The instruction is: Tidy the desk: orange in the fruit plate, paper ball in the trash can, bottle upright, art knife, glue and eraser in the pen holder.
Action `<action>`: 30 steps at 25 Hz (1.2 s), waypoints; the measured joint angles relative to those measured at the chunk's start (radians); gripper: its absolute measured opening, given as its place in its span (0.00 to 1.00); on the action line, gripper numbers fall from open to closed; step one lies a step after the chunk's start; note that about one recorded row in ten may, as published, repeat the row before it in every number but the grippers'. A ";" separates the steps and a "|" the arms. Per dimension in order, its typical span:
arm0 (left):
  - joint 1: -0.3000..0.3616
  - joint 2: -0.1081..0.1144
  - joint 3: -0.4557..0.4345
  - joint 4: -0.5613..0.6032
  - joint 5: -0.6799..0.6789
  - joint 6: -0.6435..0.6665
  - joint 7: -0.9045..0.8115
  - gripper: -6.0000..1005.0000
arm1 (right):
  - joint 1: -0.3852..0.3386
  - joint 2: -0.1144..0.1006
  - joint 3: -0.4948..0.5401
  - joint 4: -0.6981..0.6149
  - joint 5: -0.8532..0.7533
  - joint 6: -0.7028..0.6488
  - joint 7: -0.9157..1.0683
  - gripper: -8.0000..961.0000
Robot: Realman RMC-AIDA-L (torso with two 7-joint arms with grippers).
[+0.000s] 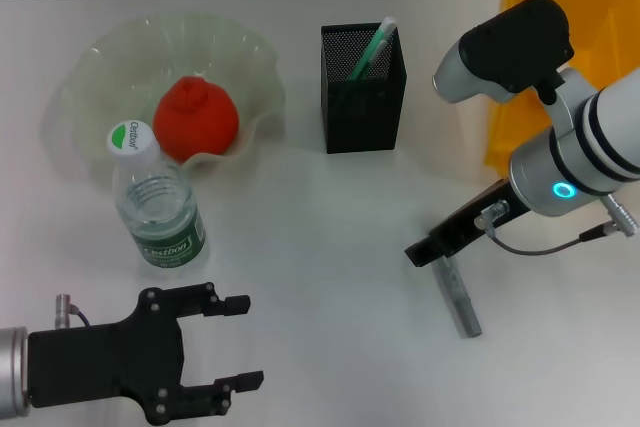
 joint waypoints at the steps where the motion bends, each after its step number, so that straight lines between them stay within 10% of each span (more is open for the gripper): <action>1: 0.000 0.000 0.000 0.000 0.000 0.000 0.000 0.70 | 0.003 0.000 -0.001 0.005 -0.003 -0.002 0.001 0.77; 15: 0.000 0.001 0.000 0.000 0.000 -0.002 0.000 0.70 | 0.044 -0.003 0.000 0.063 -0.005 -0.014 -0.002 0.29; 30: -0.002 0.001 -0.002 0.000 0.000 -0.002 0.000 0.70 | 0.034 -0.004 0.006 -0.014 0.018 -0.038 -0.033 0.16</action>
